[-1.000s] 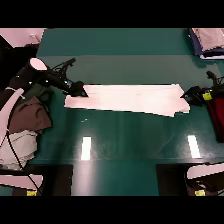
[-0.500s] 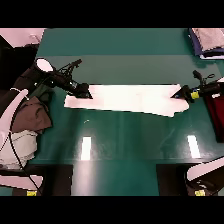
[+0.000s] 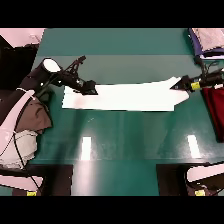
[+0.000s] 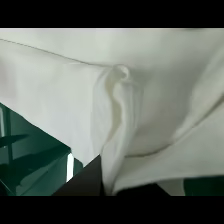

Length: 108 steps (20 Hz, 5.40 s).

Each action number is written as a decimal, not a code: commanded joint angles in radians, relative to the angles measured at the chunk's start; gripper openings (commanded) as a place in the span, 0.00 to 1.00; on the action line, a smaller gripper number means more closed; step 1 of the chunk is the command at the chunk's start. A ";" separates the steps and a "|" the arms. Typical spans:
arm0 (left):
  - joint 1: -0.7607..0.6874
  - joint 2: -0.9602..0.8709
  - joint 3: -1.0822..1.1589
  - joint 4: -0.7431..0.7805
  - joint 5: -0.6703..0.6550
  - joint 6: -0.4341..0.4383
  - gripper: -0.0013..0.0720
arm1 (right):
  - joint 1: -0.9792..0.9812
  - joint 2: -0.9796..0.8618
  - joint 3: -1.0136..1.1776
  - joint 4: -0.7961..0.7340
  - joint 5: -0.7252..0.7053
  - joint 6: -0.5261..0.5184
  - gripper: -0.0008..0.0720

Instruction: Fold the shirts.

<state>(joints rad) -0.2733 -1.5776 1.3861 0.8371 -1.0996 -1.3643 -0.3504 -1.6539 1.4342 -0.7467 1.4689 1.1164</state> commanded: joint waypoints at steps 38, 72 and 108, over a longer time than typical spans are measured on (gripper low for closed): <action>0.369 0.200 0.355 0.360 -0.239 -0.016 0.05 | 1.033 -0.371 0.633 0.135 -0.580 -0.074 0.81; 0.367 0.200 0.352 0.356 -0.315 -0.016 0.05 | 0.713 -0.332 0.301 0.182 -0.304 0.016 0.03; 0.155 0.147 0.350 0.266 -0.254 -0.023 0.05 | -0.514 0.316 0.241 -0.305 -0.209 0.144 0.03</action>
<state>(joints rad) -0.1188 -1.4296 1.7359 1.1027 -1.3533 -1.3899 -0.8322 -1.3579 1.6581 -1.0054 1.1889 1.2396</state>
